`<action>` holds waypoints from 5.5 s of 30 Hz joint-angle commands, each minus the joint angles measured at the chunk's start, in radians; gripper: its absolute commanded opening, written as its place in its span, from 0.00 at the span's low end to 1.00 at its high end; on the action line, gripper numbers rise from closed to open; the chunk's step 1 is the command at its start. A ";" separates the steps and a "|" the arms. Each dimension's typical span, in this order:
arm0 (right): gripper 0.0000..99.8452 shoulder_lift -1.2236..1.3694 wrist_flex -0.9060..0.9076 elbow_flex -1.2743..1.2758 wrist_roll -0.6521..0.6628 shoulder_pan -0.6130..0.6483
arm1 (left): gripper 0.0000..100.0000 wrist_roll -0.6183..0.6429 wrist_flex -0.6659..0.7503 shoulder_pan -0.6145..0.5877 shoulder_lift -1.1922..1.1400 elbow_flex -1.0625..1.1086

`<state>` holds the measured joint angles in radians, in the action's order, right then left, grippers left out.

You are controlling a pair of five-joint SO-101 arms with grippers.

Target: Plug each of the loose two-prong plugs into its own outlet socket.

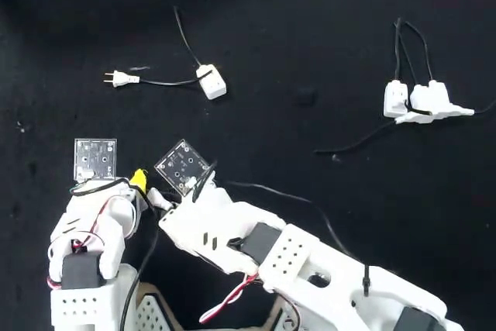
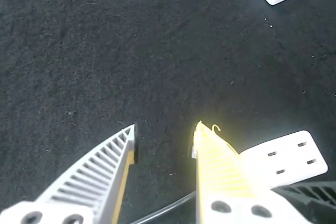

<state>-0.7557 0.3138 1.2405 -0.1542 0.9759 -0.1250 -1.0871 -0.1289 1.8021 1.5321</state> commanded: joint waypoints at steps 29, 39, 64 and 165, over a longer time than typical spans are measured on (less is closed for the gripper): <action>0.01 -0.071 -0.061 -0.051 -0.060 -0.041 | 0.19 -0.021 -0.003 0.048 -0.012 0.013; 0.01 -0.071 -0.061 -0.050 -0.066 -0.044 | 0.19 -0.021 -0.003 0.048 -0.012 0.013; 0.01 -0.077 -0.055 -0.059 -0.068 -0.046 | 0.19 -0.023 -0.002 0.084 -0.012 0.027; 0.01 0.964 1.198 -1.320 -0.026 -0.290 | 0.19 0.032 0.009 -0.189 -0.011 -0.027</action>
<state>0.2079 1.5228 -0.0192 -0.1680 0.6981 -0.0990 -1.0917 -0.3084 1.7883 1.5673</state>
